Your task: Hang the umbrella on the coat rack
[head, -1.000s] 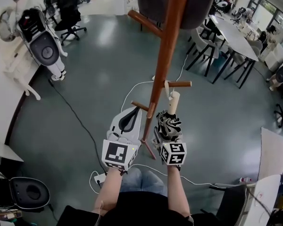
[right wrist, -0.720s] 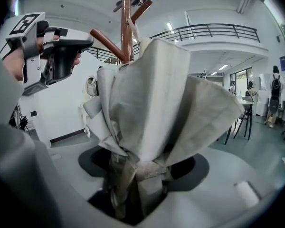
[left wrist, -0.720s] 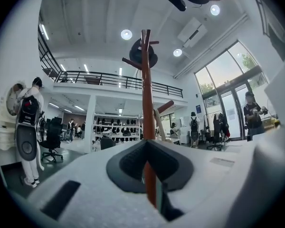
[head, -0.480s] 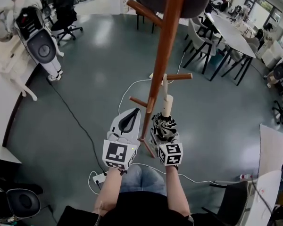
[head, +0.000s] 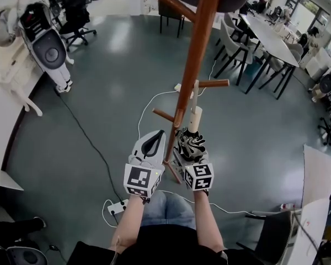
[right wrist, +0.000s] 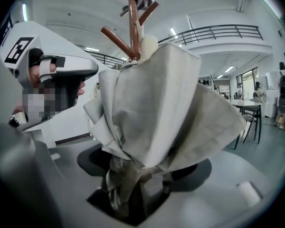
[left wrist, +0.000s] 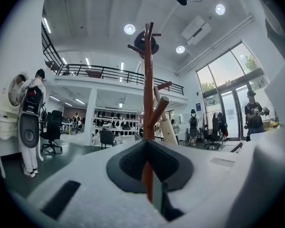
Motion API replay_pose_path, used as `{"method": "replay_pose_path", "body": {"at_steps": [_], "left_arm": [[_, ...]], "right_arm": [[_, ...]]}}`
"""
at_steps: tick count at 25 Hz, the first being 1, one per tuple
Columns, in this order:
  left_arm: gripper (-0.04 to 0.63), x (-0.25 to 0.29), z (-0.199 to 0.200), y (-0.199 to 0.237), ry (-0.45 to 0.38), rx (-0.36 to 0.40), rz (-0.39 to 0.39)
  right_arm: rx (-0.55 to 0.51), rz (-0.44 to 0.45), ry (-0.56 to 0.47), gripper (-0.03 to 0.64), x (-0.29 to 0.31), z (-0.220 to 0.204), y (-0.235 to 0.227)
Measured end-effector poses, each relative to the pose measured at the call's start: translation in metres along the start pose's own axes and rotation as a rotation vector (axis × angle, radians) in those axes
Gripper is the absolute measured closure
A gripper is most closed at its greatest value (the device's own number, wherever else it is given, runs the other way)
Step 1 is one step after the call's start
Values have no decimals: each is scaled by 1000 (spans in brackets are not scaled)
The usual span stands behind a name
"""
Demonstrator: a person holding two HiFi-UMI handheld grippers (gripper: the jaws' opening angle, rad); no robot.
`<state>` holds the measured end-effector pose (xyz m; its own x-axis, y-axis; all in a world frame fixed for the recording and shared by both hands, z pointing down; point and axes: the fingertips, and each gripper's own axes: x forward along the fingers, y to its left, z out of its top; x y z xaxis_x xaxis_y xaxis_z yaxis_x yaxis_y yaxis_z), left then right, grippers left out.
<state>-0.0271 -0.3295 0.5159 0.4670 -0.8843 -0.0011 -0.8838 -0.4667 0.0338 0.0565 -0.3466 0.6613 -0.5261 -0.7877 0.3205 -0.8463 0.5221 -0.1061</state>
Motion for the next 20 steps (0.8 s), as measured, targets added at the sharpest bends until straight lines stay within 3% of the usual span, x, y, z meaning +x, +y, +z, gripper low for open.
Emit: {"method": "replay_pose_path", "body": {"at_steps": [14,20], "left_arm": [[592,-3,14,-8,8,3,-17],[592,-2,41,-9,23,3,-14]], "right_arm": [[14,-43,-43,289,-22,20,-4],[22,-76,-42,319,-45,43,-9]]}}
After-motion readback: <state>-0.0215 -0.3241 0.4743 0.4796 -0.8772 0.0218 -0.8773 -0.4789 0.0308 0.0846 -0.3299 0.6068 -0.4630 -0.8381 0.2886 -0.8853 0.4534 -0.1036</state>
